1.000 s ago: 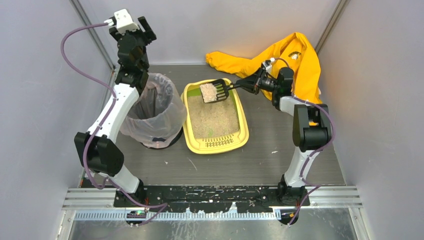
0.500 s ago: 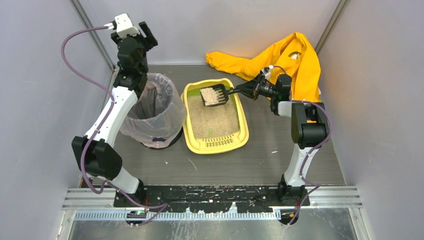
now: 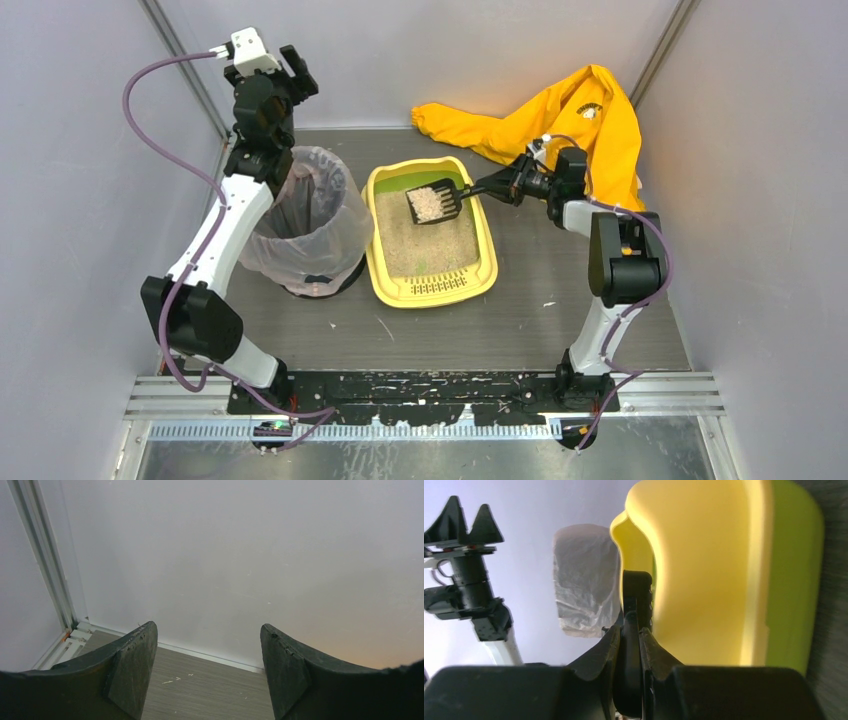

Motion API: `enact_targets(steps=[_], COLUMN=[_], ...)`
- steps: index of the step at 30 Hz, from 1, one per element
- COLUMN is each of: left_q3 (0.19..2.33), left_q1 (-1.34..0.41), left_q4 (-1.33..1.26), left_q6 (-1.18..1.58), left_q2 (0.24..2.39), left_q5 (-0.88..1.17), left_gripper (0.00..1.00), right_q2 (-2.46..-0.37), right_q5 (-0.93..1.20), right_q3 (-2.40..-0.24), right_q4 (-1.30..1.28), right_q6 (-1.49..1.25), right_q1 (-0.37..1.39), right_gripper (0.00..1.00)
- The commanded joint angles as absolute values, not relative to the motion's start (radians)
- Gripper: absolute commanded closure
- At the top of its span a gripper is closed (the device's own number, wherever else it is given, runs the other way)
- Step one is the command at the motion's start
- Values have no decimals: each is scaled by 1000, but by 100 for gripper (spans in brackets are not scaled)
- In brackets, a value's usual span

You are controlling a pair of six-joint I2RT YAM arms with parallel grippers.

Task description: Clean the litter box

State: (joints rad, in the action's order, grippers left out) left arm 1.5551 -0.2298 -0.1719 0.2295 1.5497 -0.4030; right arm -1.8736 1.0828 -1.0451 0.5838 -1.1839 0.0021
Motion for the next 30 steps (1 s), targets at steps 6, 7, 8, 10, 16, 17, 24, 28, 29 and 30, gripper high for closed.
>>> enact_targets(steps=[6,7,8,10,16,17,24,28,29,30], left_q3=[1565,1561,1559,1562,1565,1567,1591,1605,1606,1607], left_q1=[-232,-232,-232,-233,-247,-248,-260,-263,-264,-266], left_q4=[-184,-185,-186,-189,-189,-190,-185,-176,-175,-175], left_q6=[250,251,256,270,271,273,274,275,275,272], left_q2=[1499,1498,1499,1505,1511,1515,1532,1534,1536,1541], left_q5=[-368,-368,-369,-365,-358,-358,-350,-345,-344,-344], left_gripper=[25,25,25,25,25,25,25,25,25,25], right_q2=[-1749,-1761,-1764,-1739,-1770,-1768,-1768,-1756,-1762,-1749], right_q5=[1044,1065,1078,1042,1091,1088,1104,1097,1109,1105], right_q3=[-1139,-1136,-1150,-1195,-1137,-1144,-1113,-1099,-1107,-1103], right_q4=[195,239,208,22,405,364,522,497,492,482], right_q6=[-851,-885,-864,-717,-997,-964,-1039,-1021,-1013,-1001], right_q1=[-21,-6,16,35,-3,26,37,-2,25,31], right_gripper=[99,99,99,99,99,99,99,99,99,99])
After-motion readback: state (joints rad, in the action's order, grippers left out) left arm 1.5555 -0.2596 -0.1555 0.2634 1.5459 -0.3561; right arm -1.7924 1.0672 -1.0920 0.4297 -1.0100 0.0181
